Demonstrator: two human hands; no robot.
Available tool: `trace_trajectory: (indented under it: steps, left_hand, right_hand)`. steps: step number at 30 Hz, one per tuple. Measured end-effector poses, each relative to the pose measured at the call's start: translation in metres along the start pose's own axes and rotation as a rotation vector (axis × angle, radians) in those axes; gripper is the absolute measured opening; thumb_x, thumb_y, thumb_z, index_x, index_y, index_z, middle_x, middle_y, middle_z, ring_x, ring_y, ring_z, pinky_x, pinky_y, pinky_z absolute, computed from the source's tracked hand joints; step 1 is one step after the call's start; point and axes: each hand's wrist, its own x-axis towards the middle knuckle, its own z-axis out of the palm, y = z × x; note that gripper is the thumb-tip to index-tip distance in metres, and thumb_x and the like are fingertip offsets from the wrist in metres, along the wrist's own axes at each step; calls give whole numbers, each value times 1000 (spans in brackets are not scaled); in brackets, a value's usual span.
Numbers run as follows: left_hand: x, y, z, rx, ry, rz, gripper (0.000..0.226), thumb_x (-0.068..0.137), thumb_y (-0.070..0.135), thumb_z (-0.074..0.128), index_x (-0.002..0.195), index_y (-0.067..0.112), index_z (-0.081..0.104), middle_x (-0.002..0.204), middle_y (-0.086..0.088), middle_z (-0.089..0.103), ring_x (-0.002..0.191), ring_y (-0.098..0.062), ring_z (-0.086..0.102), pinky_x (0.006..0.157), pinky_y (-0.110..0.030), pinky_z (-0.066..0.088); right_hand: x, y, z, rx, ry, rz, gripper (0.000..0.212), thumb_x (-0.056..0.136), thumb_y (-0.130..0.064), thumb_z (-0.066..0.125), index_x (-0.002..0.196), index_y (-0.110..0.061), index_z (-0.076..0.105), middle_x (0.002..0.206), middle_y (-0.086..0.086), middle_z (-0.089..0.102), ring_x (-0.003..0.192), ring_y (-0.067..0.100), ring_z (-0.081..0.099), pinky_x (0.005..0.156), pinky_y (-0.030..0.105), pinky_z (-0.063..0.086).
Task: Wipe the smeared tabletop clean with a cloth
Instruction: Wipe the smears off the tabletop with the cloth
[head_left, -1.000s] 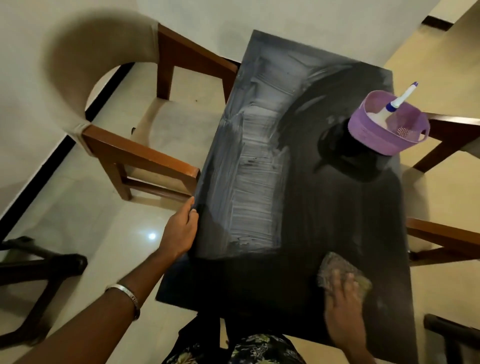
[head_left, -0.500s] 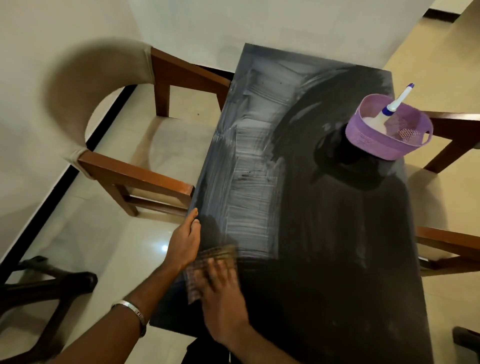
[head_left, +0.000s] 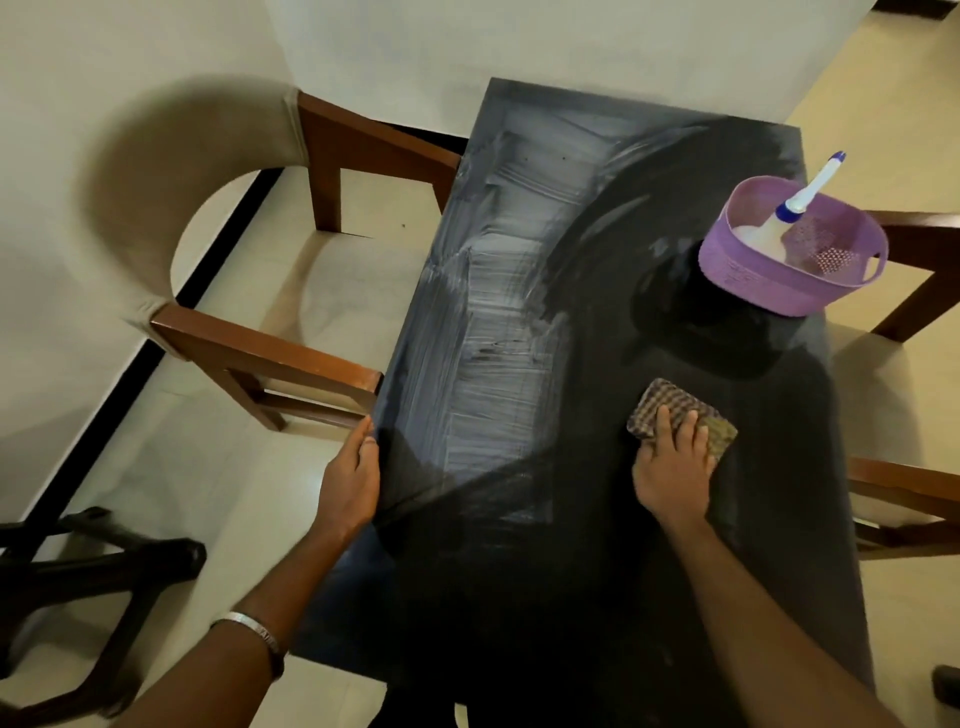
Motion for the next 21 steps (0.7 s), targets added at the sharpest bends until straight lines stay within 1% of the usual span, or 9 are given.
trace_trajectory:
  steps: [2,5,7,9,11,13,14,18,21]
  left_hand:
    - [0,-2,-4,-2,8,-10,42,105,30,32,145,20,43,144,-10,50,135,-28,44,114,-49,33]
    - [2,-1,-11,16,16,4,44,105,33,30,146,21,41,145,-9,49,135,-28,43,115,-46,32]
    - [5,0,-16,42,14,37,45,105,33,30,148,20,40,149,-6,45,138,-25,40,115,-38,29]
    - [9,0,-20,57,3,64,46,105,33,30,148,19,38,151,-4,42,140,-21,37,110,-29,26]
    - [14,1,-22,65,-6,74,46,106,32,30,149,18,38,151,-3,42,140,-20,37,108,-27,26]
    - [19,3,-22,76,-16,67,45,106,30,30,148,17,38,151,-4,43,139,-21,38,110,-30,27]
    - [20,3,-22,80,-18,60,45,106,31,30,148,17,38,149,-5,45,138,-22,40,111,-33,28]
    - [23,6,-17,64,-29,71,41,106,30,31,143,19,44,119,-3,59,112,-16,55,96,-32,40]
    - [25,6,-15,33,-64,70,40,105,31,32,138,16,48,119,-5,60,115,-21,56,101,-37,42]
  right_hand:
    - [-22,-42,13,-6,9,-47,65,99,-31,40,159,-22,16,165,15,6,151,37,5,121,54,7]
    - [-109,-125,50,-48,-64,-453,69,96,-31,39,159,-24,11,166,12,-1,152,35,-5,121,55,-1]
    - [-180,-165,81,-79,-203,-738,68,98,-34,40,158,-30,7,165,5,-8,150,30,-17,118,58,-12]
    - [-225,-178,96,-214,-363,-973,71,98,-43,40,157,-31,2,164,1,-17,148,27,-25,115,53,-20]
    - [-226,-165,96,-227,-418,-1077,66,99,-44,39,157,-31,9,165,-3,-11,151,22,-17,117,48,-16]
    - [-204,-136,84,-166,-273,-1014,59,98,-40,33,155,-31,22,166,-1,10,153,22,3,121,48,-2]
    - [-185,-116,74,-148,-188,-916,59,97,-38,27,156,-30,21,165,1,14,153,23,6,122,48,1]
    - [-76,-29,21,-124,-13,-364,62,98,-37,16,158,-24,15,165,8,13,152,27,12,123,48,9]
    - [-27,0,-5,-71,-64,-62,59,104,-37,26,159,-26,6,166,8,3,153,29,4,123,50,9]
